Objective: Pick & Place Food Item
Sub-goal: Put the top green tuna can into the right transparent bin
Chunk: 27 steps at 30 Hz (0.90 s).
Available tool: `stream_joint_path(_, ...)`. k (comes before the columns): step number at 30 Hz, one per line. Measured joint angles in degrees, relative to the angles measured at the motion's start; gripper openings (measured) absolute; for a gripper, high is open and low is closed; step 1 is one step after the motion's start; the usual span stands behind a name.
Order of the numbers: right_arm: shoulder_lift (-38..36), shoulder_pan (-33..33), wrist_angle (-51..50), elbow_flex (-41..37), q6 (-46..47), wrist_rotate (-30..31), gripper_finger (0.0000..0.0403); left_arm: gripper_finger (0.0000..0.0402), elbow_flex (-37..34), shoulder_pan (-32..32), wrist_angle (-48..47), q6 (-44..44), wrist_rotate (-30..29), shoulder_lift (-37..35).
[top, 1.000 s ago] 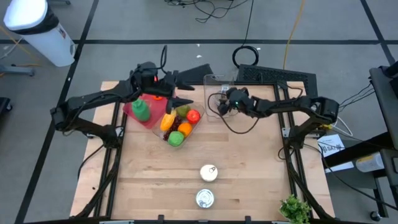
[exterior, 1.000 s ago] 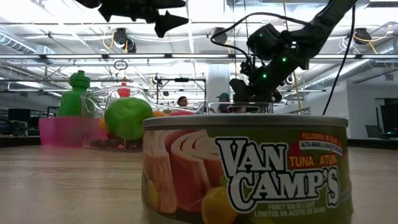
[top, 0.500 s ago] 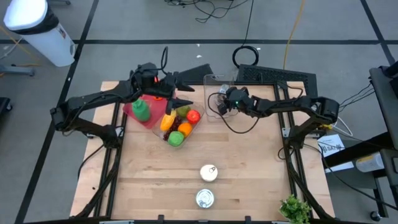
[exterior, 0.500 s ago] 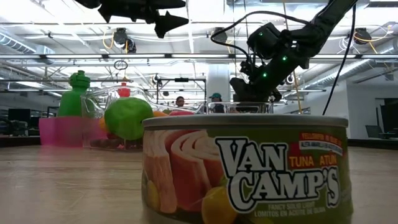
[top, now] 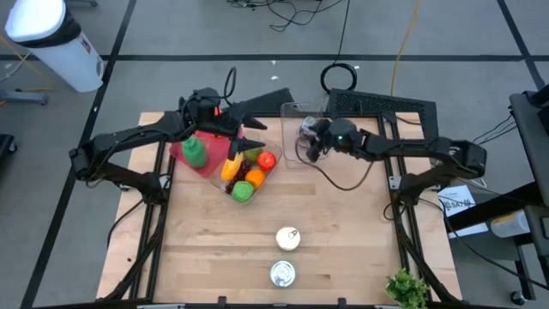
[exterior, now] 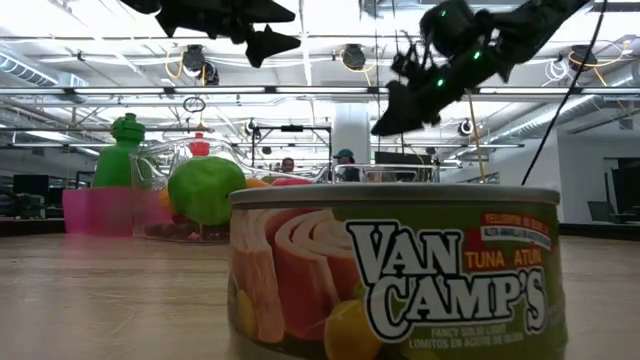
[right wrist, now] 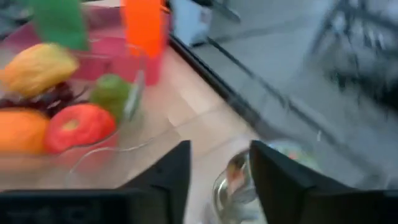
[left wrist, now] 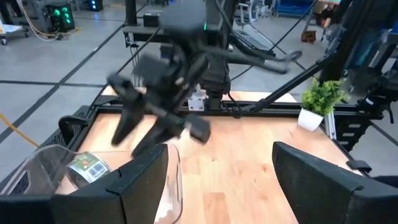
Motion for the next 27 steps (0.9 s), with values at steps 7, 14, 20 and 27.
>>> stream_joint_path(7, -1.4, -1.0, -23.8, 13.8, -16.3, -1.7, 0.0278, 0.0301, 0.0, 0.0, -2.4, 1.0, 0.0, 0.0)
stream_joint_path(14, 8.9, -3.3, -37.4, 25.0, -29.6, -0.4, 0.0305, 0.0301, 0.0, 0.0, -1.8, 1.0, 0.0, 0.0)
stream_joint_path(20, 12.5, -3.2, -39.6, 26.1, -43.9, 0.3, 0.0294, 0.0301, 0.0, 0.0, -3.3, 0.8, 0.0, 0.0)
stream_joint_path(27, 17.2, -3.2, -38.7, 26.2, -54.3, 8.3, 0.0286, 0.0301, 0.0, 0.0, -3.6, 0.8, 0.0, 0.0)
